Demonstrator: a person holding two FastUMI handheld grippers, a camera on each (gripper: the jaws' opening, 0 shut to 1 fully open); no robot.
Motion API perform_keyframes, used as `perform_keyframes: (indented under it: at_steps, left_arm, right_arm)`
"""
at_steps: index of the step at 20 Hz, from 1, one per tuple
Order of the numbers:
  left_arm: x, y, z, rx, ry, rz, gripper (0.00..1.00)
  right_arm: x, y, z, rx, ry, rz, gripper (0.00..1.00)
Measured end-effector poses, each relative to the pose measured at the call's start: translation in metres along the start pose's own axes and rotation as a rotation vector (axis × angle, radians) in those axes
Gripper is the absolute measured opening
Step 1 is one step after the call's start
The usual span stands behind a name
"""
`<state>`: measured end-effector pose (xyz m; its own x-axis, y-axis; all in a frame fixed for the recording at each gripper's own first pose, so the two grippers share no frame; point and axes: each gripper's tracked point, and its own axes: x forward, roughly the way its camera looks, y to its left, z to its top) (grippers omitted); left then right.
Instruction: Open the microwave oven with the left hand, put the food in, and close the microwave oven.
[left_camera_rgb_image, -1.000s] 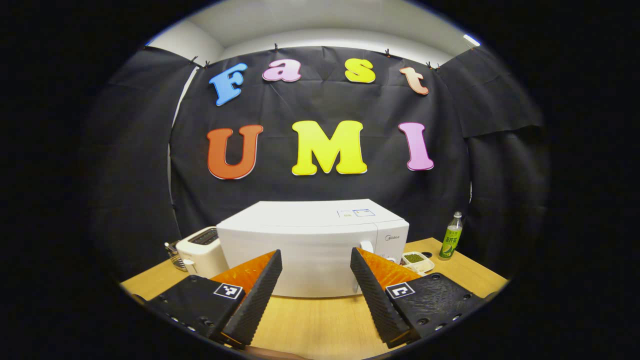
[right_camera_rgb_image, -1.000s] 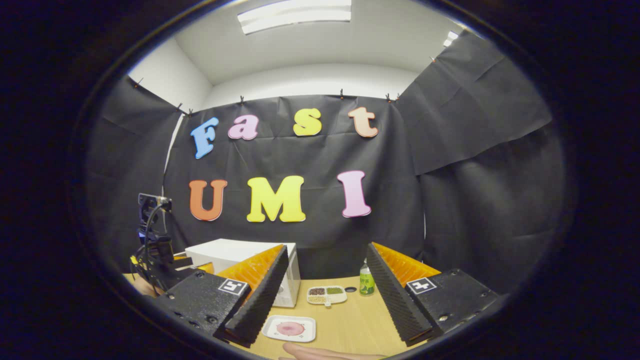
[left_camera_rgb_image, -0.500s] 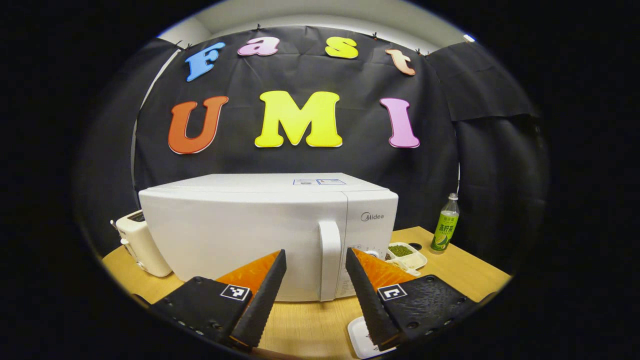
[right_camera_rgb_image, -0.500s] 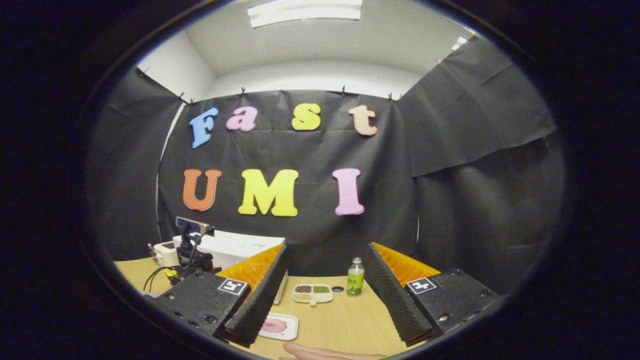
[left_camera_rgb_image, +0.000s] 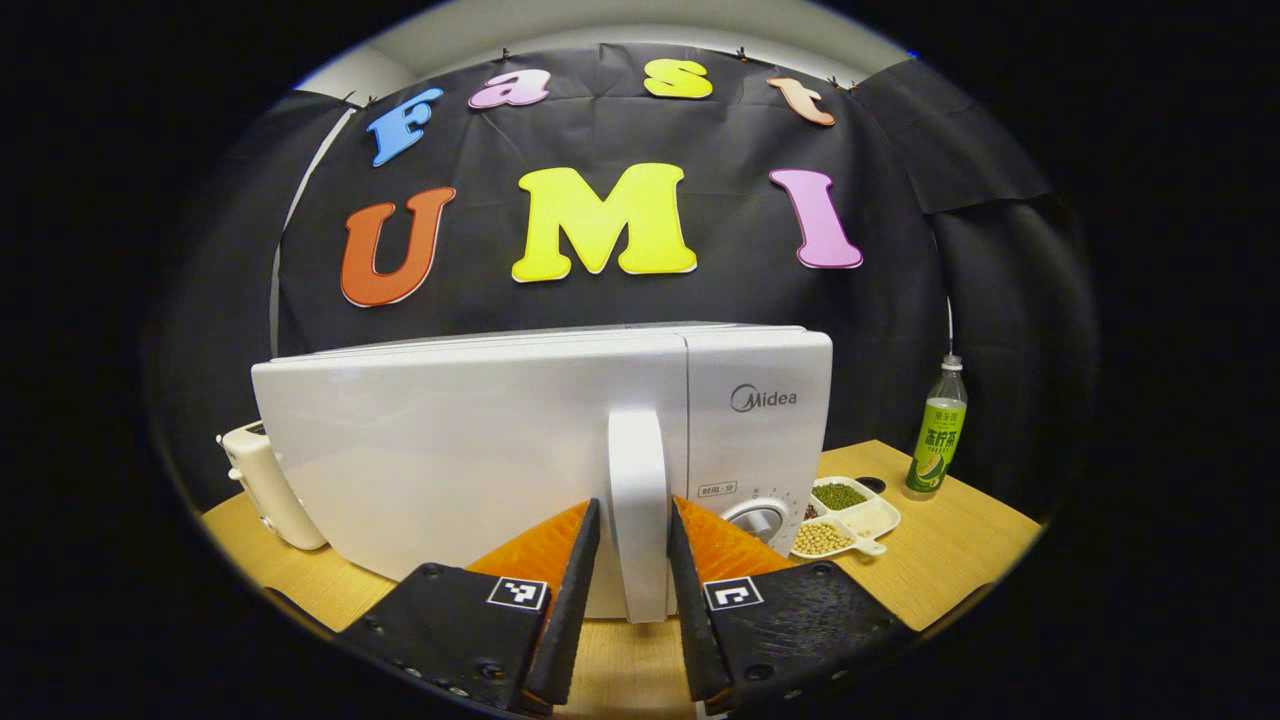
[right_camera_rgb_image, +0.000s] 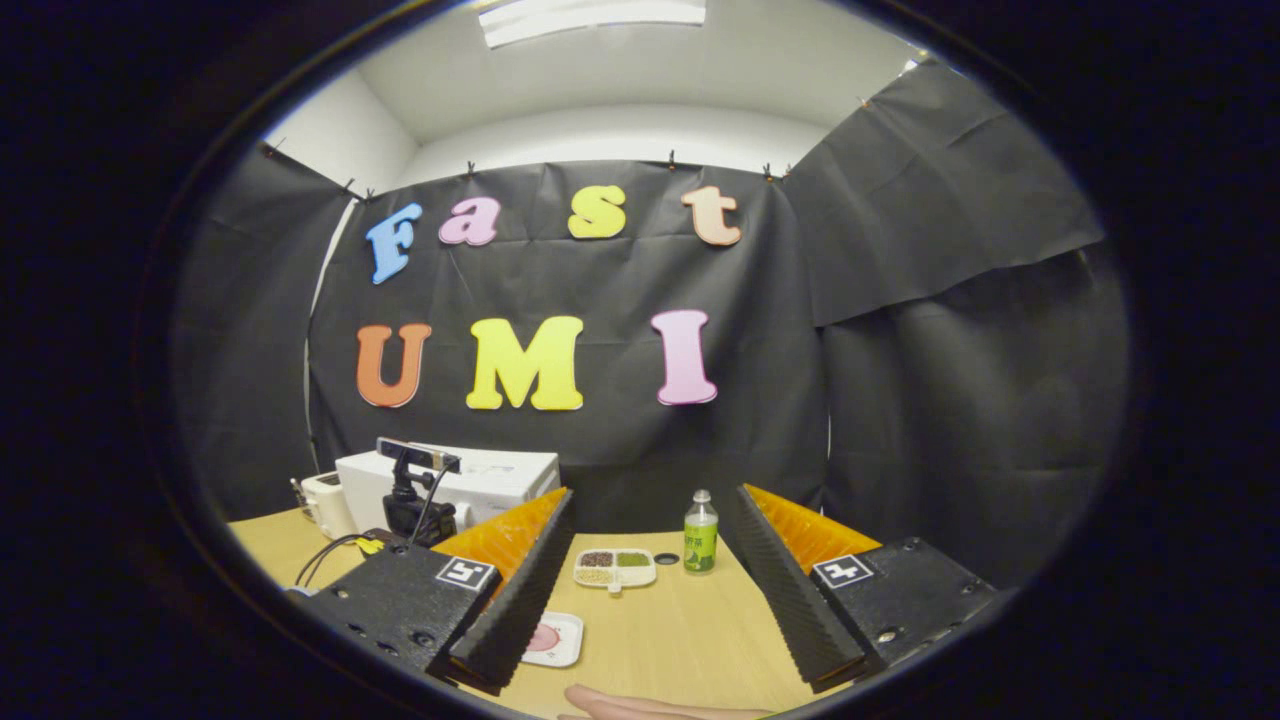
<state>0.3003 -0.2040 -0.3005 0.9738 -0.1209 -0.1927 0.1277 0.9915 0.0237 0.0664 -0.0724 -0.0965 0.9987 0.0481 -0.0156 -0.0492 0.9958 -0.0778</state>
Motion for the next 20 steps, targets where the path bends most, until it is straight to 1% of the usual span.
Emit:
perform_keyframes:
  at_steps: [1, 4, 5, 6, 7, 8, 9, 10, 11, 12, 16, 17, 18, 19, 20]
  left_arm:
    - [0.001, 0.0, 0.001, 0.001, -0.007, 0.004, 0.42]
    - [0.0, -0.002, -0.01, -0.048, 0.056, -0.018, 0.41]
    - [0.001, -0.002, -0.011, -0.054, 0.062, -0.023, 0.41]
    - [0.001, -0.002, -0.014, -0.064, 0.076, -0.028, 0.41]
    - [0.002, -0.006, -0.017, -0.091, 0.078, -0.051, 0.4]
    - [0.001, -0.006, -0.014, -0.083, 0.063, -0.052, 0.34]
    - [0.0, -0.007, -0.016, -0.066, 0.068, -0.055, 0.25]
    - [-0.006, -0.006, -0.014, -0.054, 0.054, -0.054, 0.25]
    - [-0.004, -0.007, -0.015, -0.046, 0.048, -0.047, 0.12]
    - [-0.004, -0.005, -0.015, -0.042, 0.054, -0.043, 0.12]
    - [-0.009, -0.007, -0.019, -0.099, 0.078, -0.055, 0.12]
    - [-0.012, -0.009, -0.019, -0.098, 0.076, -0.057, 0.12]
    - [-0.019, -0.006, -0.016, -0.071, 0.051, -0.053, 0.12]
    - [-0.026, -0.005, -0.018, -0.055, 0.063, -0.053, 0.11]
    - [-0.03, -0.003, -0.018, -0.034, 0.033, -0.065, 0.11]
  right_arm:
    - [0.001, -0.001, -0.001, 0.003, -0.001, -0.001, 1.0]
    - [0.002, -0.001, -0.005, 0.013, 0.0, 0.002, 1.0]
    - [0.002, -0.001, -0.006, 0.017, 0.001, 0.003, 0.92]
    - [0.003, -0.002, -0.008, 0.022, 0.004, 0.0, 0.92]
    - [0.004, -0.002, -0.009, 0.025, 0.008, -0.004, 0.92]
    - [0.005, -0.002, -0.012, 0.028, 0.012, -0.006, 0.91]
    - [0.004, 0.0, -0.013, 0.032, 0.016, -0.005, 1.0]
    - [0.003, 0.001, -0.015, 0.034, 0.019, -0.003, 0.92]
    - [0.003, 0.002, -0.016, 0.032, 0.02, -0.003, 0.92]
    - [0.002, 0.002, -0.016, 0.028, 0.02, -0.004, 1.0]
    - [0.001, 0.002, -0.018, 0.017, 0.02, -0.011, 1.0]
    - [0.001, 0.002, -0.019, 0.015, 0.023, -0.012, 0.91]
    - [0.002, 0.001, -0.02, 0.013, 0.022, -0.012, 0.91]
    - [0.002, 0.001, -0.021, 0.008, 0.023, -0.013, 1.0]
    - [0.003, 0.001, -0.022, 0.005, 0.027, -0.014, 1.0]
